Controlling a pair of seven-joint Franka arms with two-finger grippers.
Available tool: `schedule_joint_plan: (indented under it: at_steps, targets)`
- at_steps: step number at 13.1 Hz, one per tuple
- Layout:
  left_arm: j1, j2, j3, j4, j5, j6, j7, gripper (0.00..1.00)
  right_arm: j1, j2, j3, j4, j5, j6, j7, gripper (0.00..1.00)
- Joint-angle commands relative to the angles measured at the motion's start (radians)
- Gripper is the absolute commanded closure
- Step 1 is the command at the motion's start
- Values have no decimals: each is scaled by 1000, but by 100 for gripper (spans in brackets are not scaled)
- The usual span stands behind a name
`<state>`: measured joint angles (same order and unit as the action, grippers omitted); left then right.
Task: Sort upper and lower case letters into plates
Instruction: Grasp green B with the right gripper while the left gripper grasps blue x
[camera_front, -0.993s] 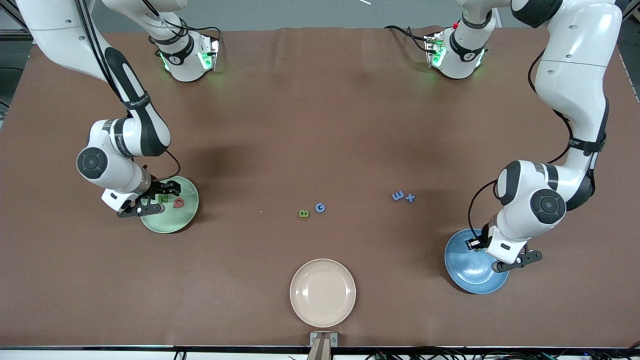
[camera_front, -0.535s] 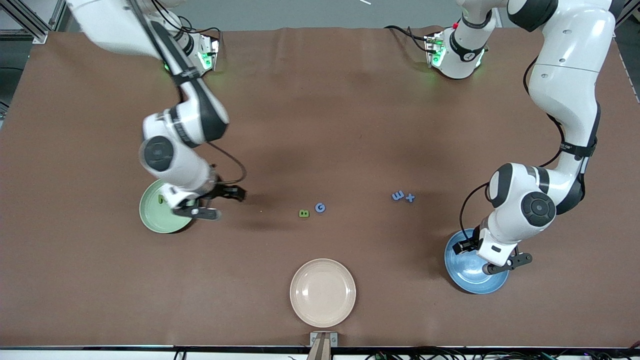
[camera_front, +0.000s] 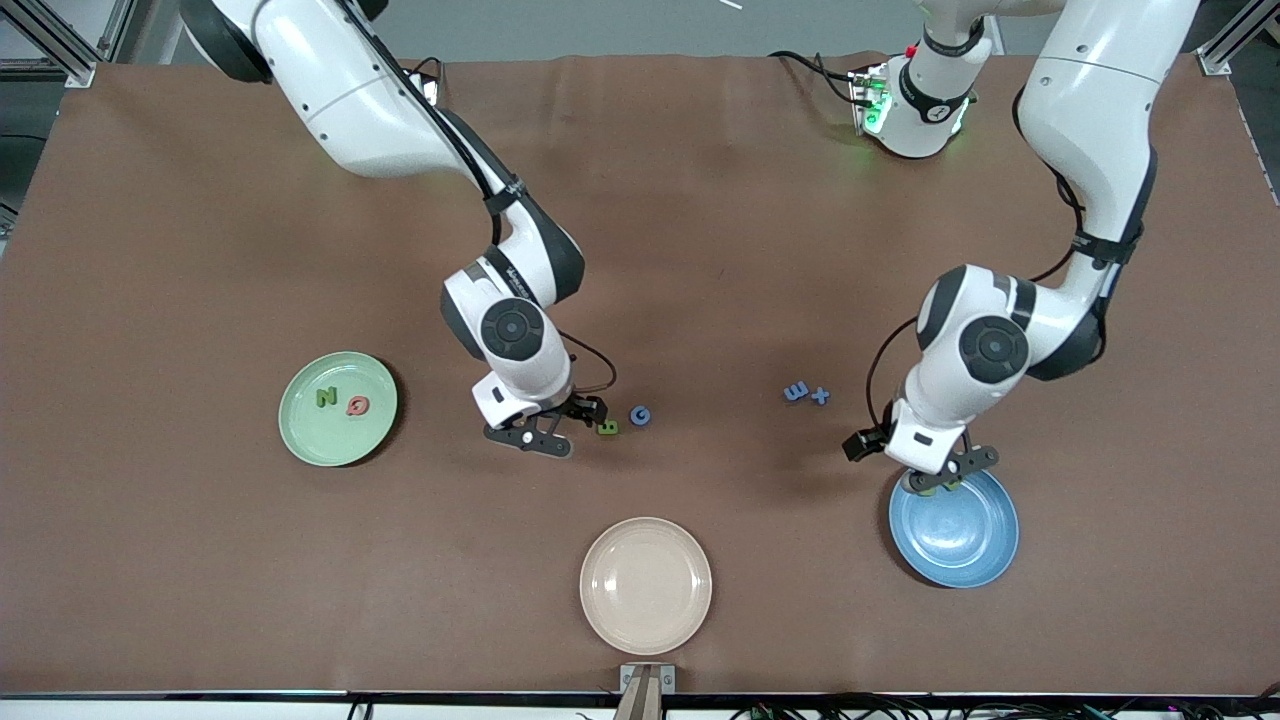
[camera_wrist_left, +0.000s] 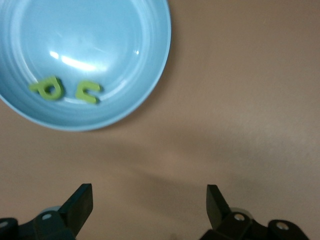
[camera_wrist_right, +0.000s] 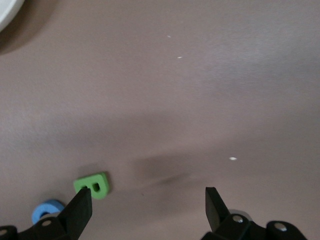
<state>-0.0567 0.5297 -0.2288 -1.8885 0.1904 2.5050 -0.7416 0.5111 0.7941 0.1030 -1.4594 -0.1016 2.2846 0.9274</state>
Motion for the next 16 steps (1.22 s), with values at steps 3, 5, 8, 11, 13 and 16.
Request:
schedule_joint_plan:
  at_steps: [3, 5, 8, 11, 13, 16]
  targets:
    - [-28, -54, 8, -161, -3, 104, -157, 1, 61, 122, -22, 131, -53, 57, 120, 0]
    - [-50, -43, 8, -158, -3, 104, -266, 3, 82, 145, -37, 131, -62, 105, 156, 0]
    - [-72, -30, 8, -159, -3, 103, -358, 13, 90, 149, -37, 126, -84, 104, 154, 5]
    - [-98, -1, 9, -159, -3, 101, -400, 22, 105, 145, -37, 126, -84, 96, 150, 13]
    - [-107, 4, 9, -159, -3, 100, -403, 25, 110, 143, -37, 126, -92, 95, 146, 25]
    - [-109, 16, 9, -161, -3, 97, -403, 31, 110, 145, -37, 123, -154, 92, 125, 64]
